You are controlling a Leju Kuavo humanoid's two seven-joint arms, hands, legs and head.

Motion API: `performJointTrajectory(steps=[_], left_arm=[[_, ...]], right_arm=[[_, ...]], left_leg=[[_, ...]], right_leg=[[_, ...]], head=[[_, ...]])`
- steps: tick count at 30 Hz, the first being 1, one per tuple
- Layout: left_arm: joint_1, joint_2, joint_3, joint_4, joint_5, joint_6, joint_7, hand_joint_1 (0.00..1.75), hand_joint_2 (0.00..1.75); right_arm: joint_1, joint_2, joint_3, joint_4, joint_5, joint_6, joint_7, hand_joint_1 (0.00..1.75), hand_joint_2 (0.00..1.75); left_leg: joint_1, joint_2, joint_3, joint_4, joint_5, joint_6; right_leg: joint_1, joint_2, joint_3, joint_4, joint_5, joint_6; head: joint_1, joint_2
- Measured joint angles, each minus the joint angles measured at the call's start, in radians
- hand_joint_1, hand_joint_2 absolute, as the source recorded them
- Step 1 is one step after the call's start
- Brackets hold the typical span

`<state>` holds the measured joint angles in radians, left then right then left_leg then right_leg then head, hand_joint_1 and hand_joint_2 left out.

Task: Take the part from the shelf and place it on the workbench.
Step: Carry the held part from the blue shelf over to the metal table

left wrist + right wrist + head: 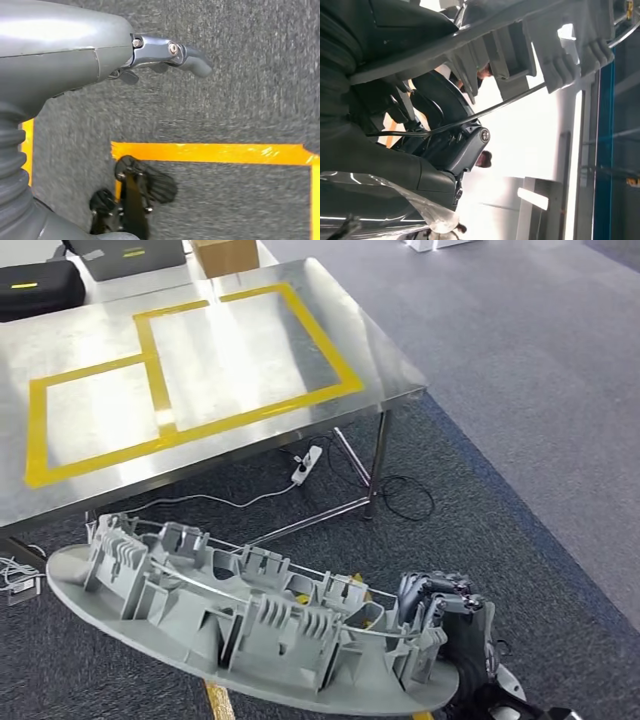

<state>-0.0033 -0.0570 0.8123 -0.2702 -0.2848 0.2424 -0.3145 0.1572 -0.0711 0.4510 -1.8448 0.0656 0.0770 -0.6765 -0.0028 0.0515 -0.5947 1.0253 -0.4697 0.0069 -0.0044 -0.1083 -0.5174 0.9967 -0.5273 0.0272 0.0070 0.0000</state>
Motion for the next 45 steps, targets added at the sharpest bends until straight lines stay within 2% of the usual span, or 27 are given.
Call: performJointTrajectory(steps=[1, 3, 5, 7, 8, 9, 10, 12, 14, 16, 17, 19, 21, 23, 24, 25, 26, 28, 29, 33, 35, 38, 39, 40, 42, 43, 45], left_arm=[[-0.002, 0.003, 0.009, 0.004, 0.002, -0.002, -0.002, 0.00, 1.75], [-0.004, 0.007, 0.023, 0.012, 0.005, -0.005, -0.004, 0.00, 1.75], [-0.008, 0.008, 0.031, 0.017, 0.005, -0.006, -0.007, 0.00, 1.75], [-0.013, 0.010, 0.039, 0.021, 0.005, -0.008, -0.010, 0.00, 1.75], [-0.015, 0.011, 0.043, 0.023, 0.005, -0.013, -0.016, 0.00, 1.75], [-0.015, 0.011, 0.045, 0.025, 0.004, -0.021, -0.024, 0.00, 1.75], [-0.015, 0.011, 0.046, 0.026, 0.000, -0.033, -0.038, 0.00, 1.75], [-0.017, 0.008, 0.045, 0.027, -0.021, -0.053, -0.067, 0.00, 1.75], [-0.021, 0.002, 0.042, 0.027, -0.050, -0.063, -0.084, 0.00, 1.75], [-0.018, -0.005, 0.036, 0.028, -0.076, -0.066, -0.086, 0.00, 1.75], [-0.015, -0.009, 0.031, 0.028, -0.089, -0.065, -0.084, 0.00, 1.75], [-0.013, -0.019, 0.020, 0.028, -0.111, -0.060, -0.073, 0.00, 1.75], [-0.015, -0.031, 0.012, 0.028, -0.127, -0.056, -0.057, 0.00, 1.75], [-0.012, -0.040, 0.004, 0.028, -0.141, -0.053, -0.046, 0.00, 1.75], [-0.010, -0.045, 0.001, 0.028, -0.147, -0.051, -0.043, 0.00, 1.75], [-0.007, -0.048, -0.003, 0.028, -0.152, -0.050, -0.042, 0.00, 1.75], [-0.005, -0.051, -0.005, 0.028, -0.157, -0.049, -0.042, 0.00, 1.75], [-0.003, -0.055, -0.006, 0.028, -0.164, -0.047, -0.042, 0.00, 1.75], [-0.003, -0.058, -0.007, 0.028, -0.166, -0.047, -0.042, 0.00, 1.75], [0.002, -0.066, -0.007, 0.028, -0.167, -0.045, -0.042, 0.00, 1.75], [0.002, -0.067, -0.007, 0.028, -0.167, -0.045, -0.042, 0.00, 1.75], [0.000, -0.070, -0.007, 0.028, -0.172, -0.045, -0.042, 0.00, 1.75], [0.001, -0.071, -0.007, 0.028, -0.175, -0.045, -0.042, 0.00, 1.75], [0.002, -0.073, -0.007, 0.028, -0.178, -0.045, -0.042, 0.00, 1.75], [0.004, -0.074, -0.007, 0.028, -0.184, -0.044, -0.042, 0.00, 1.75], [0.003, -0.075, -0.007, 0.028, -0.187, -0.044, -0.042, 0.00, 1.75], [0.002, -0.076, -0.007, 0.029, -0.192, -0.043, -0.041, 0.00, 1.75]], right_arm=[[0.001, -0.002, 0.002, -0.002, 0.000, 0.000, 0.000, 1.75, 1.75], [0.002, -0.007, 0.005, -0.006, 0.000, 0.000, -0.001, 1.75, 1.75], [0.004, -0.012, 0.006, -0.009, -0.001, 0.000, -0.002, 1.75, 1.75], [0.008, -0.017, 0.008, -0.009, -0.001, 0.000, -0.003, 1.75, 1.75], [0.009, -0.020, 0.009, -0.009, -0.001, -0.001, -0.003, 1.75, 1.75], [0.009, -0.021, 0.010, -0.009, 0.000, -0.003, -0.001, 1.75, 1.75], [0.008, -0.022, 0.010, -0.009, 0.001, -0.007, 0.003, 1.75, 1.75], [0.003, -0.023, 0.011, -0.012, 0.005, -0.016, 0.017, 1.75, 1.75], [0.001, -0.022, 0.010, -0.017, 0.011, -0.028, 0.027, 1.75, 1.75], [0.002, -0.019, 0.007, -0.023, 0.022, -0.050, 0.029, 1.75, 1.75], [0.003, -0.016, 0.003, -0.027, 0.030, -0.066, 0.028, 1.75, 1.75], [0.008, -0.002, -0.007, -0.037, 0.046, -0.105, 0.029, 1.75, 1.75], [0.015, 0.014, -0.020, -0.045, 0.063, -0.155, 0.041, 1.75, 1.75], [0.020, 0.031, -0.035, -0.047, 0.086, -0.214, 0.062, 1.75, 1.75], [0.022, 0.039, -0.042, -0.048, 0.098, -0.244, 0.071, 1.75, 1.75], [0.024, 0.047, -0.049, -0.048, 0.108, -0.273, 0.078, 1.75, 1.75], [0.025, 0.054, -0.056, -0.048, 0.117, -0.299, 0.082, 1.75, 1.75], [0.027, 0.067, -0.070, -0.051, 0.127, -0.336, 0.086, 1.75, 1.75], [0.027, 0.072, -0.075, -0.053, 0.130, -0.347, 0.087, 1.75, 1.75], [0.029, 0.083, -0.091, -0.060, 0.134, -0.359, 0.091, 1.75, 1.75], [0.030, 0.085, -0.097, -0.063, 0.136, -0.360, 0.092, 1.75, 1.75], [0.035, 0.085, -0.103, -0.064, 0.140, -0.380, 0.098, 1.75, 1.75], [0.037, 0.086, -0.106, -0.064, 0.141, -0.395, 0.101, 1.75, 1.75], [0.038, 0.086, -0.111, -0.064, 0.141, -0.412, 0.103, 1.75, 1.75], [0.038, 0.086, -0.121, -0.064, 0.140, -0.450, 0.104, 1.75, 1.75], [0.038, 0.086, -0.126, -0.064, 0.137, -0.470, 0.105, 1.75, 1.75], [0.036, 0.089, -0.140, -0.063, 0.130, -0.506, 0.110, 1.75, 1.75]], left_leg=[[0.001, -0.010, 0.000, -0.001, 0.001, 0.006], [0.006, -0.027, 0.002, -0.007, 0.003, 0.019], [0.009, -0.047, 0.003, -0.010, 0.006, 0.029], [0.009, -0.070, 0.002, -0.010, 0.007, 0.033], [0.009, -0.083, 0.003, -0.009, 0.006, 0.033], [0.009, -0.096, 0.004, -0.009, 0.006, 0.033], [0.009, -0.110, 0.006, -0.008, 0.006, 0.033], [0.009, -0.137, 0.005, -0.004, 0.005, 0.028], [0.009, -0.162, -0.004, 0.000, 0.007, 0.016], [0.012, -0.184, -0.012, -0.001, 0.012, 0.001], [0.012, -0.179, -0.015, 0.002, 0.010, -0.006], [0.009, -0.134, -0.038, 0.052, -0.020, -0.016], [0.011, -0.078, -0.095, 0.173, -0.081, -0.025], [0.015, -0.061, -0.138, 0.268, -0.111, -0.030], [0.016, -0.059, -0.134, 0.267, -0.099, -0.030], [0.016, -0.058, -0.111, 0.226, -0.070, -0.029], [0.016, -0.056, -0.075, 0.158, -0.035, -0.025], [0.011, -0.050, -0.010, 0.040, -0.004, -0.014], [0.008, -0.048, 0.007, 0.011, -0.007, -0.007], [0.009, -0.051, 0.030, -0.011, -0.023, 0.018], [0.011, -0.053, 0.044, -0.018, -0.027, 0.029], [0.010, -0.060, 0.060, -0.018, -0.044, 0.036], [0.010, -0.063, 0.071, -0.018, -0.053, 0.036], [0.010, -0.067, 0.084, -0.018, -0.062, 0.035], [0.009, -0.072, 0.112, -0.018, -0.085, 0.030], [0.008, -0.074, 0.123, -0.018, -0.097, 0.026], [0.007, -0.077, 0.137, -0.019, -0.115, 0.013]], right_leg=[[-0.001, -0.004, 0.002, -0.001, -0.003, 0.006], [-0.006, 0.032, -0.009, 0.027, -0.029, 0.016], [-0.010, 0.086, -0.063, 0.138, -0.088, 0.022], [-0.010, 0.104, -0.132, 0.271, -0.134, 0.024], [-0.010, 0.106, -0.150, 0.297, -0.130, 0.024], [-0.010, 0.108, -0.150, 0.285, -0.108, 0.023], [-0.011, 0.113, -0.131, 0.234, -0.069, 0.021], [-0.016, 0.156, -0.074, 0.095, -0.001, 0.016], [-0.019, 0.190, -0.038, 0.021, 0.016, 0.011], [-0.019, 0.178, -0.030, 0.013, 0.012, 0.004], [-0.020, 0.166, -0.028, 0.009, 0.014, -0.002], [-0.023, 0.140, -0.021, 0.001, 0.015, -0.013], [-0.020, 0.116, -0.016, 0.000, 0.010, -0.021], [-0.017, 0.097, -0.011, 0.000, 0.003, -0.021], [-0.017, 0.090, -0.007, 0.000, 0.000, -0.020], [-0.017, 0.086, -0.002, 0.000, -0.004, -0.018], [-0.017, 0.083, 0.005, 0.000, -0.008, -0.015], [-0.014, 0.078, 0.011, -0.001, -0.019, -0.005], [-0.013, 0.077, 0.012, -0.003, -0.022, 0.002], [-0.015, 0.083, 0.022, 0.019, -0.029, 0.026], [-0.016, 0.097, -0.032, 0.109, -0.065, 0.031], [-0.015, 0.105, -0.160, 0.278, -0.122, 0.035], [-0.015, 0.106, -0.183, 0.287, -0.120, 0.034], [-0.015, 0.106, -0.189, 0.262, -0.098, 0.032], [-0.014, 0.106, -0.170, 0.145, 0.002, 0.025], [-0.013, 0.106, -0.160, 0.093, 0.038, 0.020], [-0.008, 0.106, -0.143, 0.046, 0.073, 0.007]], head=[[0.001, 0.000], [0.004, 0.000], [0.008, 0.000], [0.010, 0.000], [0.009, 0.000], [0.010, 0.000], [0.010, 0.000], [0.009, 0.000], [0.008, 0.000], [0.008, 0.000], [0.008, 0.000], [-0.002, 0.000], [-0.011, 0.000], [-0.012, 0.000], [-0.012, 0.000], [-0.012, 0.000], [-0.012, 0.000], [-0.012, 0.000], [-0.011, 0.000], [-0.007, 0.000], [-0.001, 0.000], [0.004, 0.000], [0.005, 0.000], [0.005, 0.000], [0.006, 0.000], [0.006, 0.000], [0.007, 0.000]])
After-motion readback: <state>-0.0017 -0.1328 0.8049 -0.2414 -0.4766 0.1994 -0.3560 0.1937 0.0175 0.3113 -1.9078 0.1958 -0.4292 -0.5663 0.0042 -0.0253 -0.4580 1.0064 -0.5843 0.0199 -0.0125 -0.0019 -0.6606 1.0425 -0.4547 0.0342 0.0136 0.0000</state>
